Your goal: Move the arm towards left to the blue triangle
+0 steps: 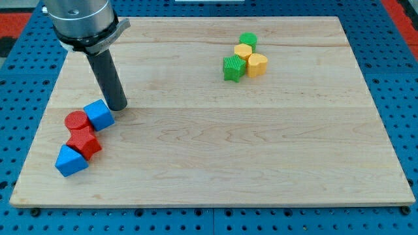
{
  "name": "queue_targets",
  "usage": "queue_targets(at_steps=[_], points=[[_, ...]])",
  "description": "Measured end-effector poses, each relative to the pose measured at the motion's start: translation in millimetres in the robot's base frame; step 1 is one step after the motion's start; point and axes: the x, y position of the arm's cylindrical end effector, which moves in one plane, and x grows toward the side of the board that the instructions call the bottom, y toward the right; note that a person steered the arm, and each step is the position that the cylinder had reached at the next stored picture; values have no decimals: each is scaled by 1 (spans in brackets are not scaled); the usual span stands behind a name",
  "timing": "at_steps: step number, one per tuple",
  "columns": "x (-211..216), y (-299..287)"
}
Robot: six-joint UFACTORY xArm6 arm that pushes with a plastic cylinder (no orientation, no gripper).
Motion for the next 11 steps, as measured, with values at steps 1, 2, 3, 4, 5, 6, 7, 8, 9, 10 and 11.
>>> queue_targets(at_steps=[1, 2, 3, 4, 5, 6, 7, 8, 9, 10, 11], points=[[-13, 14], [-17, -1], [-17, -63], [-17, -129], [-9, -132], [0, -132], [2, -123], [2, -92], [2, -77], [2, -92], [2, -110]])
